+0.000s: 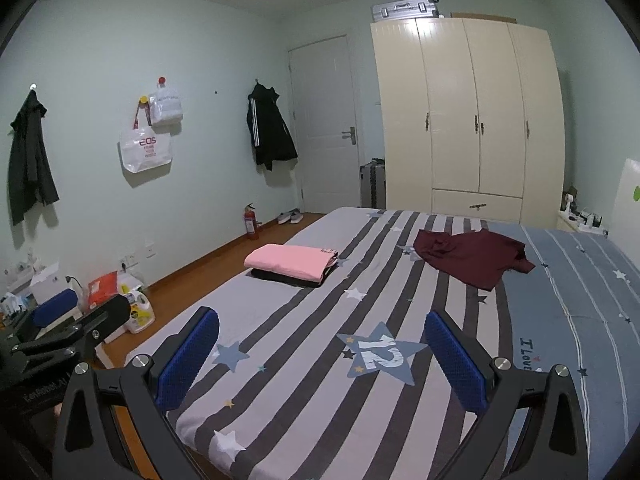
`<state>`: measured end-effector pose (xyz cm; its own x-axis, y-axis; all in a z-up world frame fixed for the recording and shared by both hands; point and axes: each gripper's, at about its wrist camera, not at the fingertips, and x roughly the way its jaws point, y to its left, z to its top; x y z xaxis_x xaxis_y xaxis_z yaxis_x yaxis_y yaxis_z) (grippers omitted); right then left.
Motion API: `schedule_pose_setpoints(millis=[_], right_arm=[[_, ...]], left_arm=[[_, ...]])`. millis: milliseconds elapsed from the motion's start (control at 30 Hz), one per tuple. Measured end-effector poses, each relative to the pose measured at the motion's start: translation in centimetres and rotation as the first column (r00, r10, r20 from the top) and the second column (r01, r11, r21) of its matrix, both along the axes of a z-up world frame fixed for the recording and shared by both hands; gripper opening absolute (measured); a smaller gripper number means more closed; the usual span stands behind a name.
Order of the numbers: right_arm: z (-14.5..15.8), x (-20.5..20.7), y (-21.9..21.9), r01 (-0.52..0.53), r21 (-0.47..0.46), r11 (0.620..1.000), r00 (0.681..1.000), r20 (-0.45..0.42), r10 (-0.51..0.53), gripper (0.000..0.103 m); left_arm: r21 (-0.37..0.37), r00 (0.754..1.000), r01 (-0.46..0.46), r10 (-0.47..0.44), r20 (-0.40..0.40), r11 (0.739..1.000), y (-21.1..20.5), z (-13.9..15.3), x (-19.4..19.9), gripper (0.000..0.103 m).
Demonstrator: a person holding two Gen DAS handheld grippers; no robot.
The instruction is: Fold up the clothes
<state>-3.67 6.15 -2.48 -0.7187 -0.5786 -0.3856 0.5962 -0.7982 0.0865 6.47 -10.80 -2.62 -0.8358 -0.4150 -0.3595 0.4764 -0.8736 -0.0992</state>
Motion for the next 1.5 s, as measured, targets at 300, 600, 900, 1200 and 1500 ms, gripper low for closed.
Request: schedule_pose_setpoints(millis=[300, 600, 900, 1200, 1500], right_arm=[[-0.6, -0.2, -0.1, -0.012, -0.005, 1.0, 1.0, 0.008, 0.012, 0.102], [-0.7, -0.4, -0.1, -0.008, 0.005, 1.0, 1.0, 0.011, 0.008, 0.102], [-0.8, -0.3, -0.2, -0.006, 0.009, 1.0, 1.0, 0.008, 0.006, 0.102], [-1.0, -0.5, 0.1, -0.006, 0.009, 1.0, 1.0, 0.013, 0.006, 0.102], [-1.1, -0.5, 0.0, -0.009, 0.008, 1.0, 1.0, 0.014, 0.009, 0.102]], left_arm=[[-0.038, 1.0, 0.004, -0.003, 0.016, 0.999, 0.9, -0.5, -0.7, 0.102], [-0.022, 1.0, -0.003, 0.004, 0.012, 1.0, 0.8, -0.5, -0.8, 0.102], [-0.023, 1.0, -0.002, 0.002, 0.011, 1.0, 1.1, -0.4, -0.6, 0.102], [-0.025, 1.0, -0.01, 0.011, 0.014, 1.0, 1.2, -0.6, -0.7, 0.102], [-0.026, 1.0, -0.009, 0.01, 0.012, 1.0, 0.8, -0.6, -0.6, 0.102]])
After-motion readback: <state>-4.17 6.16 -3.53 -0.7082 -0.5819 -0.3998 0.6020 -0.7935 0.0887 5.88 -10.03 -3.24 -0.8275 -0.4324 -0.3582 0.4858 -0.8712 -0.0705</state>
